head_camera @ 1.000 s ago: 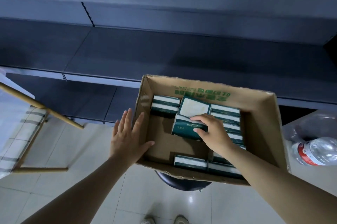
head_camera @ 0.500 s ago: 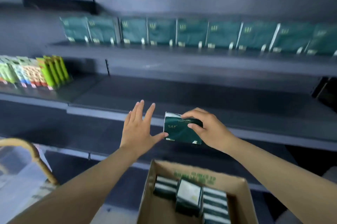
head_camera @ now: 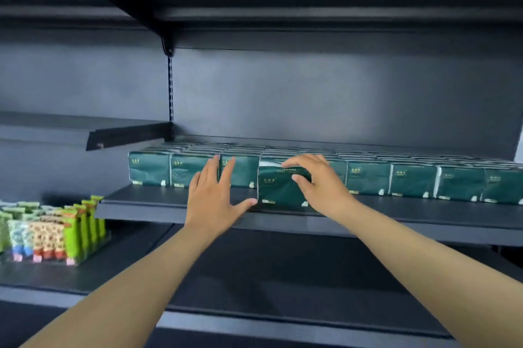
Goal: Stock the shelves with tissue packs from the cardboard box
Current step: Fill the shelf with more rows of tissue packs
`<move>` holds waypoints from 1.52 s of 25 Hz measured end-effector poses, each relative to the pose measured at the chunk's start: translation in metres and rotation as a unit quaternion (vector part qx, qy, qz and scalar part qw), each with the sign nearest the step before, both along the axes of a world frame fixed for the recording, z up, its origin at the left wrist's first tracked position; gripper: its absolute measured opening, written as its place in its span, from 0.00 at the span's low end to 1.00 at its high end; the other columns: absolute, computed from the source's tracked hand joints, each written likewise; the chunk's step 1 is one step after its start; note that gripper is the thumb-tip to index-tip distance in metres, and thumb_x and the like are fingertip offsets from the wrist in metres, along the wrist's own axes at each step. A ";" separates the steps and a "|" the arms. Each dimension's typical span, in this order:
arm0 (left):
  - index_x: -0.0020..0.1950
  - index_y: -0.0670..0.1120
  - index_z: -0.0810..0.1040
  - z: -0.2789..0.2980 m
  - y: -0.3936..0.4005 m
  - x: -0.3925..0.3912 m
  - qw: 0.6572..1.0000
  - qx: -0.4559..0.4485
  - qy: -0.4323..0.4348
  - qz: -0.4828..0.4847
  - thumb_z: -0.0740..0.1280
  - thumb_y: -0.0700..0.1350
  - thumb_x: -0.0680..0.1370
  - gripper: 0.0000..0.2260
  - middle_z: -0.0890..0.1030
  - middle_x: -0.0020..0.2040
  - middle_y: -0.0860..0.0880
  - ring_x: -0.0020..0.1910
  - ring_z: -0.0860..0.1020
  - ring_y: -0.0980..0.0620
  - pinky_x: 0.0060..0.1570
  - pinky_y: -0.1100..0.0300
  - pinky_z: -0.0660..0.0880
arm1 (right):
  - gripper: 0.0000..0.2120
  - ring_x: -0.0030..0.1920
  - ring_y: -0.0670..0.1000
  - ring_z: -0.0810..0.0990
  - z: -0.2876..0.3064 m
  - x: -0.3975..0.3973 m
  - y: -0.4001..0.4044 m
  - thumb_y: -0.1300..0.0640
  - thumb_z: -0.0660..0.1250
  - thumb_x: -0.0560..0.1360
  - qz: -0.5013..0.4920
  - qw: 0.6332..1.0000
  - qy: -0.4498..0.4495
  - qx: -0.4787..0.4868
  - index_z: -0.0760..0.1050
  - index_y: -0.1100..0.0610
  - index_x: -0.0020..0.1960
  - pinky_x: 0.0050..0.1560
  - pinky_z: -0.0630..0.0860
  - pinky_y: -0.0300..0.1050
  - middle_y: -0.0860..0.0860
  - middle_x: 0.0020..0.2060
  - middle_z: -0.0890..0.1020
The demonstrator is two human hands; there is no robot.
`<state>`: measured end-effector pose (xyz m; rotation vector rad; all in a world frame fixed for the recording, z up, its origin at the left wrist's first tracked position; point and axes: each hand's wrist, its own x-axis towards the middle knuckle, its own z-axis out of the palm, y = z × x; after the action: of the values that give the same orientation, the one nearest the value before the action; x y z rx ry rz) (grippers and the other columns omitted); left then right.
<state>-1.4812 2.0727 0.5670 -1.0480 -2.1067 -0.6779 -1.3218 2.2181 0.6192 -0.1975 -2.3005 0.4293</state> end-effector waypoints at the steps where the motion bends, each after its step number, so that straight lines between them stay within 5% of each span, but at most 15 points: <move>1: 0.77 0.51 0.53 0.001 0.001 -0.022 1.000 -0.007 0.001 0.000 0.63 0.68 0.70 0.42 0.53 0.77 0.44 0.76 0.52 0.46 0.73 0.50 0.51 | 0.14 0.59 0.43 0.66 -0.002 -0.020 0.000 0.64 0.62 0.77 -0.014 1.000 0.005 -0.007 0.76 0.49 0.57 0.59 0.60 0.33 0.42 0.53 0.75; 8: 0.78 0.52 0.52 0.000 0.018 -0.148 0.997 -0.058 0.017 -0.049 0.66 0.69 0.69 0.44 0.53 0.77 0.43 0.77 0.49 0.45 0.73 0.47 0.45 | 0.13 0.58 0.42 0.65 -0.029 -0.151 0.009 0.64 0.62 0.78 -0.060 0.998 0.013 -0.031 0.76 0.49 0.57 0.64 0.62 0.39 0.39 0.50 0.72; 12: 0.78 0.54 0.42 -0.002 0.035 -0.168 0.992 -0.108 0.016 -0.068 0.61 0.70 0.71 0.45 0.49 0.78 0.46 0.77 0.42 0.47 0.72 0.48 0.36 | 0.16 0.65 0.42 0.62 -0.042 -0.190 0.021 0.60 0.68 0.74 -0.070 0.996 0.054 -0.015 0.72 0.52 0.61 0.66 0.57 0.37 0.43 0.60 0.68; 17: 0.77 0.53 0.43 -0.004 0.038 -0.171 0.992 -0.095 0.019 -0.075 0.63 0.67 0.72 0.43 0.53 0.75 0.48 0.76 0.47 0.49 0.72 0.49 0.37 | 0.17 0.67 0.44 0.60 -0.052 -0.196 0.028 0.54 0.68 0.74 -0.115 0.990 0.046 0.061 0.72 0.51 0.61 0.67 0.58 0.47 0.46 0.65 0.68; 38: 0.77 0.52 0.49 -0.001 0.036 -0.168 0.993 -0.070 0.046 -0.077 0.63 0.64 0.74 0.38 0.57 0.75 0.47 0.76 0.49 0.48 0.72 0.48 0.38 | 0.20 0.68 0.47 0.60 -0.049 -0.188 0.022 0.48 0.66 0.74 -0.183 0.979 0.052 0.070 0.69 0.51 0.64 0.67 0.53 0.45 0.47 0.65 0.68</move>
<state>-1.6491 2.1085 0.5658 -1.3052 -2.0317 -0.5498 -1.5103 2.2400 0.5705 -0.5049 -2.1212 0.0874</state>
